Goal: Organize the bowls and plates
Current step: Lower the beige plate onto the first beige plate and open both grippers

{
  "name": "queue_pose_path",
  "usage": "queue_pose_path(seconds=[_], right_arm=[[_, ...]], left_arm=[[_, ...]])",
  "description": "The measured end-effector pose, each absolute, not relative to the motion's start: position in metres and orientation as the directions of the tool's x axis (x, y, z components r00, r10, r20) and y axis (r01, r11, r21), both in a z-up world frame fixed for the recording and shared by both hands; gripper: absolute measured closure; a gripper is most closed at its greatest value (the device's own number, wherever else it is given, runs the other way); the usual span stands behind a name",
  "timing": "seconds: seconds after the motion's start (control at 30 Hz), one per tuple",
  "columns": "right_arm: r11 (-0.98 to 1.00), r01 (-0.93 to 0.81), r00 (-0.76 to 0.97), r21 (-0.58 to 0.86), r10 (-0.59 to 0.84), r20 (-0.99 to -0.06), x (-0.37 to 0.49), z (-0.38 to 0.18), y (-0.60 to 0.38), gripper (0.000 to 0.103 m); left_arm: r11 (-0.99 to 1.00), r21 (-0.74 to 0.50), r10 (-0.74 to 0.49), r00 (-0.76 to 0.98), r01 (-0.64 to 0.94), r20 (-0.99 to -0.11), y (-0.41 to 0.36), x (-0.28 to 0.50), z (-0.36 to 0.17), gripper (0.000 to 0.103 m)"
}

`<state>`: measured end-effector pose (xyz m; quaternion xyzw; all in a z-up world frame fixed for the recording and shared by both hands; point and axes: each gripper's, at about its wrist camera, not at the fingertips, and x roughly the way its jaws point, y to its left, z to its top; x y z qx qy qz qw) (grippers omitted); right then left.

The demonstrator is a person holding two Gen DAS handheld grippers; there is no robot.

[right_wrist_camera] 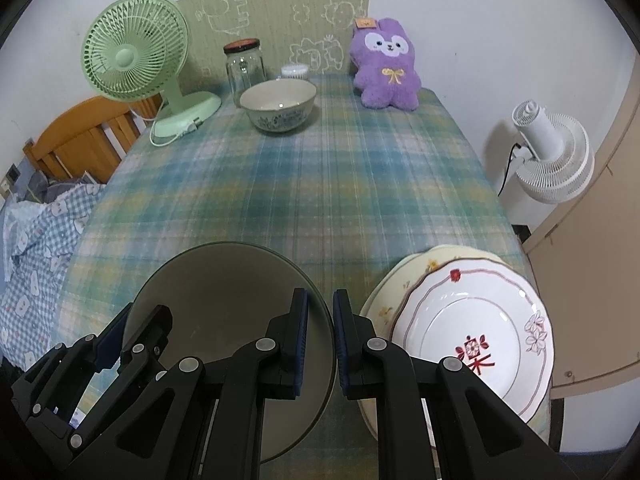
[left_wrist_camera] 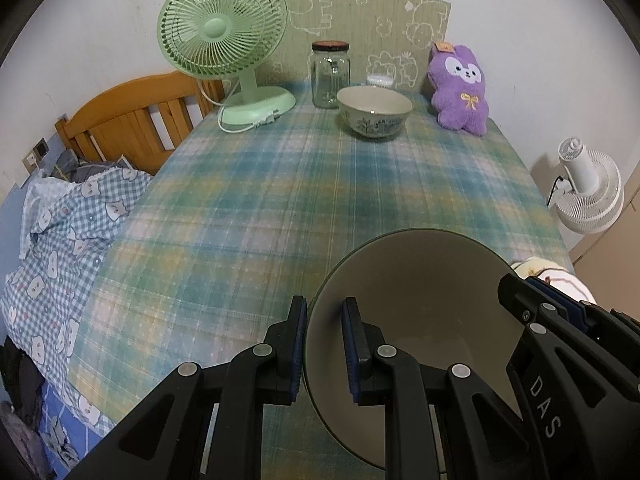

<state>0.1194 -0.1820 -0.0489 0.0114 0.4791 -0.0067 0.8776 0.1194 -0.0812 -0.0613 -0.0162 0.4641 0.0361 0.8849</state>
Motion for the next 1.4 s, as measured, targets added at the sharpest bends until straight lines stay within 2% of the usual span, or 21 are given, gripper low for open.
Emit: queue_pose_path(seconds=[1.0, 1.1, 1.17, 1.23, 1.3, 1.33, 1.37, 1.4], right_arm=[[0.999, 0.031, 0.517, 0.007, -0.010, -0.856, 0.129, -0.074, -0.174, 0.087], [0.999, 0.028, 0.519, 0.017, 0.000, -0.855, 0.129, -0.074, -0.175, 0.087], [1.000, 0.020, 0.514, 0.019, 0.006, -0.857, 0.128, -0.074, -0.176, 0.086], [0.999, 0.005, 0.511, 0.034, 0.027, -0.859, 0.129, -0.073, -0.177, 0.082], [0.998, -0.001, 0.500, 0.066, 0.058, -0.864, 0.128, -0.072, -0.180, 0.068], [0.998, 0.003, 0.503, 0.066, 0.056, -0.862, 0.127, -0.071, -0.180, 0.065], [0.998, 0.005, 0.514, 0.061, 0.050, -0.856, 0.126, -0.069, -0.180, 0.055], [0.998, 0.006, 0.526, 0.057, 0.046, -0.849, 0.125, -0.066, -0.180, 0.049]], left_arm=[[0.998, 0.015, 0.042, 0.535, -0.055, -0.844, -0.072, 0.133, -0.086, 0.088], [0.999, 0.017, 0.038, 0.522, -0.044, -0.852, -0.073, 0.134, -0.086, 0.080], [0.999, 0.013, 0.032, 0.520, -0.039, -0.853, -0.075, 0.134, -0.087, 0.070], [1.000, 0.012, 0.025, 0.523, -0.029, -0.852, -0.077, 0.132, -0.085, 0.065], [1.000, 0.023, 0.031, 0.528, -0.020, -0.849, -0.079, 0.131, -0.084, 0.053], [0.999, 0.034, 0.039, 0.532, -0.020, -0.846, -0.079, 0.130, -0.082, 0.045], [0.999, 0.037, 0.043, 0.537, -0.022, -0.842, -0.079, 0.129, -0.081, 0.040], [0.999, 0.034, 0.041, 0.543, -0.023, -0.839, -0.080, 0.128, -0.079, 0.038]])
